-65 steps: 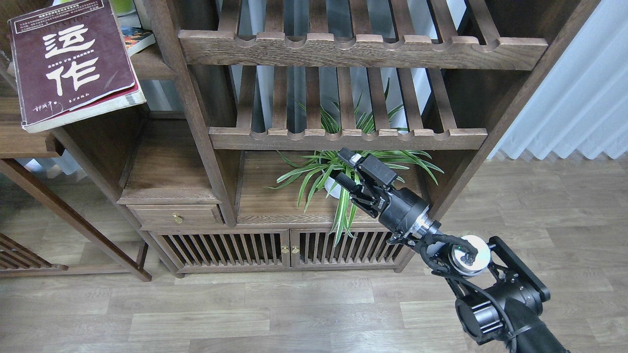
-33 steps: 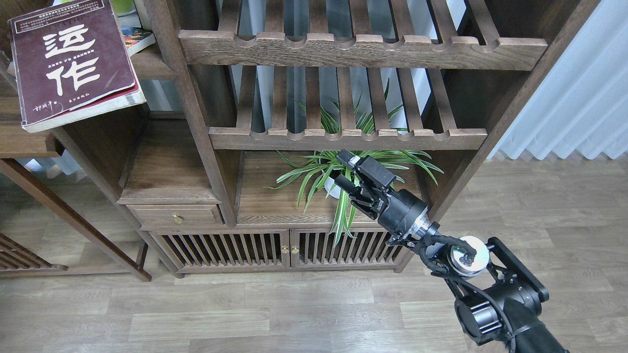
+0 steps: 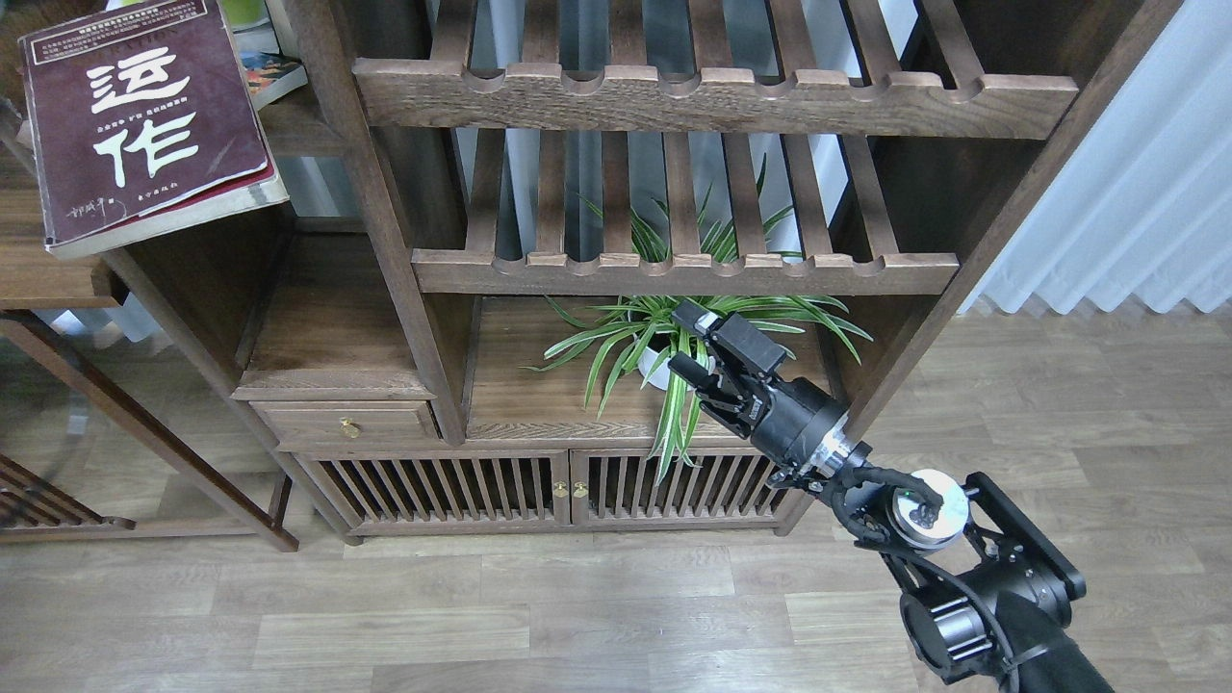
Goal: Organize books on shelf
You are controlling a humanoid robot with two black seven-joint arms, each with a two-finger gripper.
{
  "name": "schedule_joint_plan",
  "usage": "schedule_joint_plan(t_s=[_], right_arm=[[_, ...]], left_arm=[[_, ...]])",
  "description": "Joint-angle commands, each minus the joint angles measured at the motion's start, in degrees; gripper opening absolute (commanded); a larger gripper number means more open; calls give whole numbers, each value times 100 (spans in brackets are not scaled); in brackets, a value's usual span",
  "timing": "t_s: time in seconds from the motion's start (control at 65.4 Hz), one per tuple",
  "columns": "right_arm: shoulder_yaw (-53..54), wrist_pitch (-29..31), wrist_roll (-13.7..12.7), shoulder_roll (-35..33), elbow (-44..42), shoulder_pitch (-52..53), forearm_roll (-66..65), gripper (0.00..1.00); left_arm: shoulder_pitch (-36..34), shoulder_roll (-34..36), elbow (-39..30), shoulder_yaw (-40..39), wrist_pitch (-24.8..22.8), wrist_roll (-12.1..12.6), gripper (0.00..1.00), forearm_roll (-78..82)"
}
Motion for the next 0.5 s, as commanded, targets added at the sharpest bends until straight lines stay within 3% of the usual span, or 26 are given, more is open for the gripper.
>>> schedule_joint_plan(t_s=[0.0,0.229,0.489], right_arm=[[103,-5,0,-102,7,24,0,99],[411,-5,0,-164,16,60,0,99],[605,-23,0,-278,7,182,0,99]], left_arm=[[88,-746,42,12,-1,0,98,69],[825,-1617,42,74,-1,0,96,174],[2249,-1732,-46,65,-1,-9,94,298]])
